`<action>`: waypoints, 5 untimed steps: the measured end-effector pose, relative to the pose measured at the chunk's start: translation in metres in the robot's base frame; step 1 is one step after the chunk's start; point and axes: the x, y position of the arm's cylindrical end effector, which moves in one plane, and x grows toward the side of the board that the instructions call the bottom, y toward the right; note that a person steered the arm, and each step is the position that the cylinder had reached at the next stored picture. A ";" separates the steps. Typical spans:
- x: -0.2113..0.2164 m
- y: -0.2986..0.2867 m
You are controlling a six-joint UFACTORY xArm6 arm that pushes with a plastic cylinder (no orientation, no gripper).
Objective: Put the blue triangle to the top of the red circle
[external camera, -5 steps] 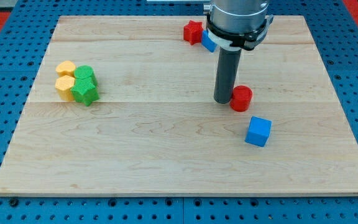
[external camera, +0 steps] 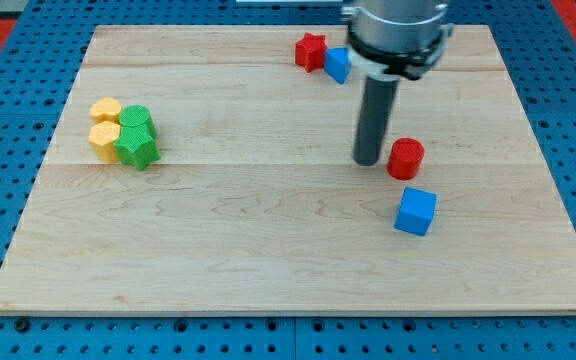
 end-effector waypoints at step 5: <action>-0.233 -0.142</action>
